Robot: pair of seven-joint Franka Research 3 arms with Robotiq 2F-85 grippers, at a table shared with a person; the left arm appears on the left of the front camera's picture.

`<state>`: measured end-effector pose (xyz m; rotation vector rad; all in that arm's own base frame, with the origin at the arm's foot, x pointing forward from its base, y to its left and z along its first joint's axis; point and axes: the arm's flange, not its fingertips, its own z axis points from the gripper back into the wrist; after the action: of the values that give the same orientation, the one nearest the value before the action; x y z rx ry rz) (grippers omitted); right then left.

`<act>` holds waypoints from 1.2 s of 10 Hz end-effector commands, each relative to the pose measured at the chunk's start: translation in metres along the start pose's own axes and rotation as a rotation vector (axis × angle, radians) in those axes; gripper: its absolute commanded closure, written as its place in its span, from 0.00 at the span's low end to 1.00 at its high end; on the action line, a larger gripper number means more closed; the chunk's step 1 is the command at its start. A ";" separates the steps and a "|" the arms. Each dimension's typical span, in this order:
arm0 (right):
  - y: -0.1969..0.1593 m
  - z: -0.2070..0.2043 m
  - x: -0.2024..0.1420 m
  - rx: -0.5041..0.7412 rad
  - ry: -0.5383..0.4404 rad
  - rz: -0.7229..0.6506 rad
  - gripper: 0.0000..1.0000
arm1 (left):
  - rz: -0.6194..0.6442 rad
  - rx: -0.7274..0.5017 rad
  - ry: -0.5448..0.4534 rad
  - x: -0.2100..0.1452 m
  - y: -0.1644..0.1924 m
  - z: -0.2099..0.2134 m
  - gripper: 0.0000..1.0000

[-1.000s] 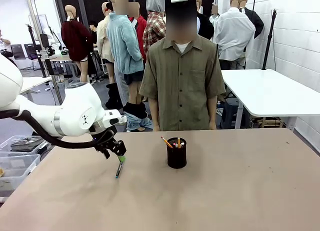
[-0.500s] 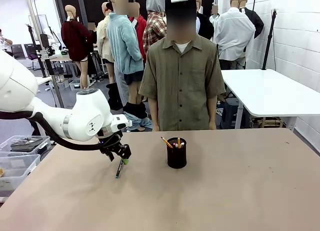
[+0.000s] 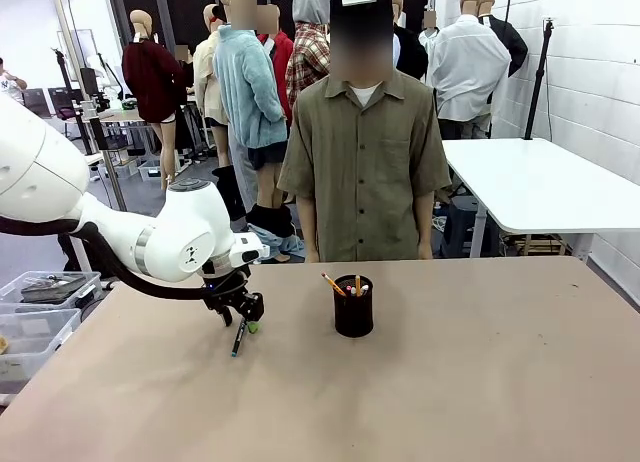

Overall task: Place the pens into the pen holder.
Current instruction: Pick up a writing instrument from the table and place it into the Pen holder.

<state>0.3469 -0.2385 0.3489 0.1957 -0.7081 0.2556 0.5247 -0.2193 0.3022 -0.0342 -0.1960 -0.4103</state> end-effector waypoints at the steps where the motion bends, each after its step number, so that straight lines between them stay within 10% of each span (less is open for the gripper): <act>1: 0.000 -0.002 0.000 -0.009 0.010 0.006 0.46 | 0.021 0.043 0.041 0.001 -0.008 0.002 0.84; 2: 0.000 -0.002 0.000 -0.009 0.010 0.006 0.46 | 0.016 0.044 0.053 -0.001 -0.010 0.004 1.00; 9: 0.000 -0.002 0.000 -0.009 0.010 0.006 0.46 | -0.056 -0.118 0.071 -0.010 -0.014 0.021 1.00; 12: 0.000 -0.002 0.000 -0.009 0.010 0.006 0.46 | -0.241 -0.389 -0.162 -0.012 -0.013 0.064 1.00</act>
<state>0.3469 -0.2385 0.3489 0.1958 -0.7080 0.2556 0.5084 -0.2467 0.3513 -0.3049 -0.2359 -0.6058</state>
